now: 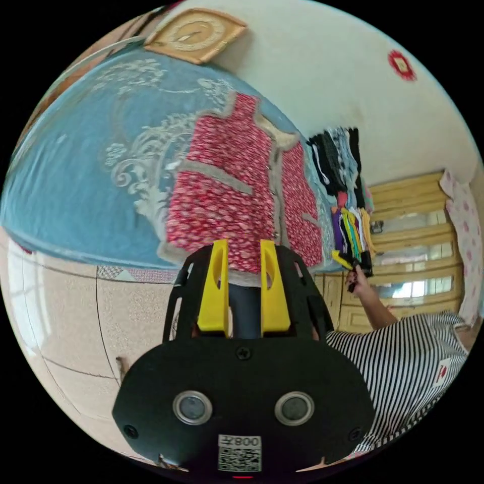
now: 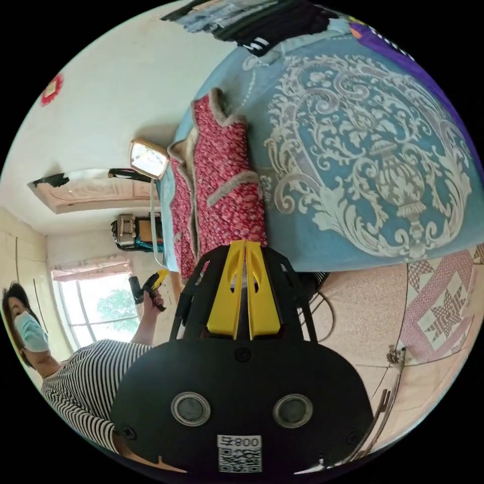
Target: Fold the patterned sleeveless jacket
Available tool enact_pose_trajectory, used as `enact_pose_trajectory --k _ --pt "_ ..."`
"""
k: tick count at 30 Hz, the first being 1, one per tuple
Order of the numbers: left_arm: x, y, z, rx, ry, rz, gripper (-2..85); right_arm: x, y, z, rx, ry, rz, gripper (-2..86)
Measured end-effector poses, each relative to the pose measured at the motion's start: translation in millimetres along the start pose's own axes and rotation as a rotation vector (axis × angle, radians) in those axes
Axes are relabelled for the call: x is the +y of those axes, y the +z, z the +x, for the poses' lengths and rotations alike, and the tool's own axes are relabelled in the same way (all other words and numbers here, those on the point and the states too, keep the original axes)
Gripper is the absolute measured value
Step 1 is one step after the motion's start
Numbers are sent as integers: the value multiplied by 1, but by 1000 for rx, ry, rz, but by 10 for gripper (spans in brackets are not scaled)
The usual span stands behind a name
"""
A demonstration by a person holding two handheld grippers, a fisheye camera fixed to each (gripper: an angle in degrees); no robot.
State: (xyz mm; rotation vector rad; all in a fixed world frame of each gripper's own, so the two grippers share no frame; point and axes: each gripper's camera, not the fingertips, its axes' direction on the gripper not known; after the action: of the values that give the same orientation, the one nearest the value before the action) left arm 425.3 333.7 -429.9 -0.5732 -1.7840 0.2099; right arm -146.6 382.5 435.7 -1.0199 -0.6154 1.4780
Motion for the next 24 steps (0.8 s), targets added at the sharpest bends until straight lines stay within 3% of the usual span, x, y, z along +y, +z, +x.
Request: enact_pose_trajectory --k 5,12,24 --pt "-2 85 74 -42 265 -185 124 -40 35 -100 45 -196 8 16" --pt "17 175 103 -357 391 -342 95 -141 168 -239 101 -388 -140 59" --pt "50 188 69 -155 329 -306 52 -267 306 -347 282 -387 -190 76"
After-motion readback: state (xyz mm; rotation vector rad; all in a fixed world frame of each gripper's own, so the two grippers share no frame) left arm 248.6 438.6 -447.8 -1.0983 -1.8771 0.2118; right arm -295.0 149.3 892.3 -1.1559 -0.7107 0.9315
